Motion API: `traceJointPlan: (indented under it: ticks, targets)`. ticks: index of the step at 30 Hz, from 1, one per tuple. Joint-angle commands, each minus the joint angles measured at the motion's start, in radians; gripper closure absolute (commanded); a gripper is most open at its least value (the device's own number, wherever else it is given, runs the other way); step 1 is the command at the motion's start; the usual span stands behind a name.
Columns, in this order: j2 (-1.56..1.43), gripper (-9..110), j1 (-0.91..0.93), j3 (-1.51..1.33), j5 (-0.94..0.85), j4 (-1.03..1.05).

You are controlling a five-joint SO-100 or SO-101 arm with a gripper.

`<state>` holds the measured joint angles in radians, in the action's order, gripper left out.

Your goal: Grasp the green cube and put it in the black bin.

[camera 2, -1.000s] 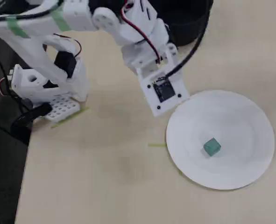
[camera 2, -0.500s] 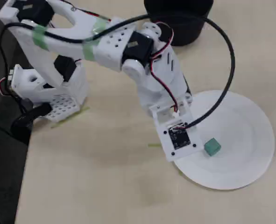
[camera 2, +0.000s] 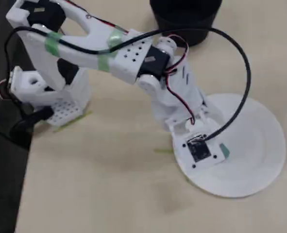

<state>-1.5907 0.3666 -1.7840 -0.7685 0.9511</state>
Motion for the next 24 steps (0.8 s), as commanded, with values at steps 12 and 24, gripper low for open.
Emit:
traceJointPlan:
  ticks: [12,24]
  targets:
    - [0.064,77,0.069,0.08,-0.052,-0.114]
    - [0.265,78,0.051,0.333,-0.164,-0.018]
